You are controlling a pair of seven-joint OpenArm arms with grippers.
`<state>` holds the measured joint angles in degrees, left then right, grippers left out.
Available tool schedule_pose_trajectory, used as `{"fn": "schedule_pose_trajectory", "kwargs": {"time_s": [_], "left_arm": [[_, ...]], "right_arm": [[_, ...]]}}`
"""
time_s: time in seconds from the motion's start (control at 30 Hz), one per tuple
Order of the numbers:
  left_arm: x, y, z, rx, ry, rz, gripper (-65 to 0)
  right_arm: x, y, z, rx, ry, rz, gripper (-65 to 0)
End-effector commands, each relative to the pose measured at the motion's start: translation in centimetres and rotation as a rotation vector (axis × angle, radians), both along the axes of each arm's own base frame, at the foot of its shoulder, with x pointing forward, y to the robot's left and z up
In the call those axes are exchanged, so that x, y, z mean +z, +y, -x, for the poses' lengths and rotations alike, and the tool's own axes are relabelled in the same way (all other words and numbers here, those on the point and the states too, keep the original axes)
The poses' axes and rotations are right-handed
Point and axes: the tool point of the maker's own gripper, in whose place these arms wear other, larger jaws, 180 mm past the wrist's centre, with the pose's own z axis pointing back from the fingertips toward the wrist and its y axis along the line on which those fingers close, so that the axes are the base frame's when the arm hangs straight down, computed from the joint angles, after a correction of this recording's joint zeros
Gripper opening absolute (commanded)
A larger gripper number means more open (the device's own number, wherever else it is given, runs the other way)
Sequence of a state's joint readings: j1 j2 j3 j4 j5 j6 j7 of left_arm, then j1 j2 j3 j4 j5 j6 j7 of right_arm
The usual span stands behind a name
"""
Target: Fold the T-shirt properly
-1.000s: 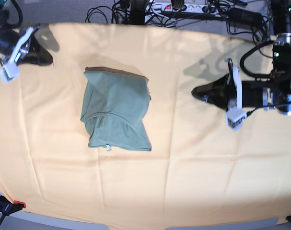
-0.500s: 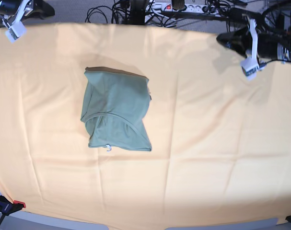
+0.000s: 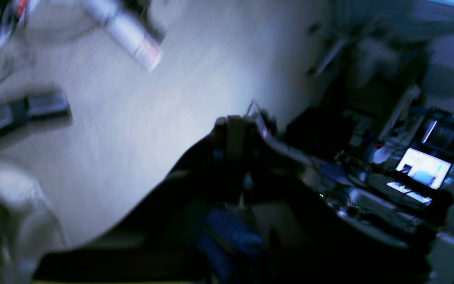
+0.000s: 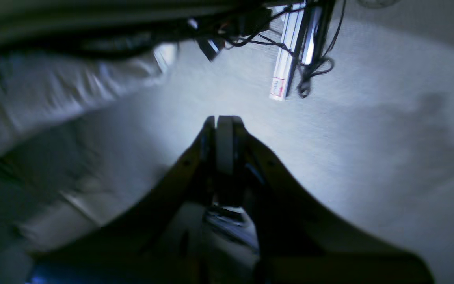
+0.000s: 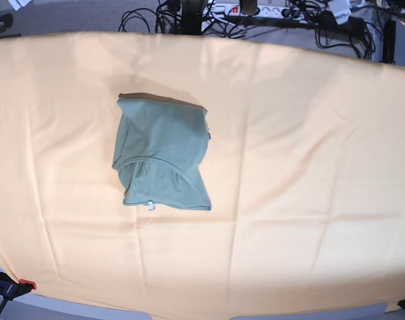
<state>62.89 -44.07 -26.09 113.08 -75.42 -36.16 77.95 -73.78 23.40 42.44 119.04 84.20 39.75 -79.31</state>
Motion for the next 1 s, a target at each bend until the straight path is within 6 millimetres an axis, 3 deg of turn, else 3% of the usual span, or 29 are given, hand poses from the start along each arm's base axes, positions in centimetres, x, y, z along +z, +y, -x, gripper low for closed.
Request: {"fn": "schedule_pose_trajectory", "kwargs": {"time_s": [0.0,0.13,0.3,0.37,0.53,0.67,0.83,0.97], "left_arm": [[-0.3,-0.3,0.8,0.035,0.03,0.013,-65.0],[-3.6,-0.8,5.0,0.141,0.187,0.0,-65.0],[-8.2,-1.6,8.1,0.238,0.306,-0.032,-65.0],[-10.3,-1.7,8.1,0.268,0.316,-0.056,-65.0],[-15.3,-2.3,6.0,0.351,0.268,-0.105,-65.0],[-19.1,-3.2,2.5,0.415,0.153,-0.134,-65.0],[-23.3,-4.6,-3.4,0.497,-0.087,-0.153,-65.0],[-27.1,-5.0,-6.3,0.53,-0.298,-0.292,-65.0]], "right_arm": [[-0.3,0.2,1.6,-0.017,0.06,-0.029,-65.0],[-4.4,1.2,6.2,-0.095,0.245,-0.087,-65.0],[-11.1,2.2,8.8,-0.126,0.34,-0.068,-65.0],[-13.7,2.6,9.3,-0.106,0.363,-0.05,-65.0],[-19.8,3.2,8.5,-0.083,0.317,0.004,-65.0],[-23.9,3.9,6.6,-0.038,0.217,0.046,-65.0],[-29.0,6.5,3.0,0.009,0.081,0.171,-65.0],[-31.4,9.2,-0.3,0.082,-0.08,0.241,-65.0]]}}
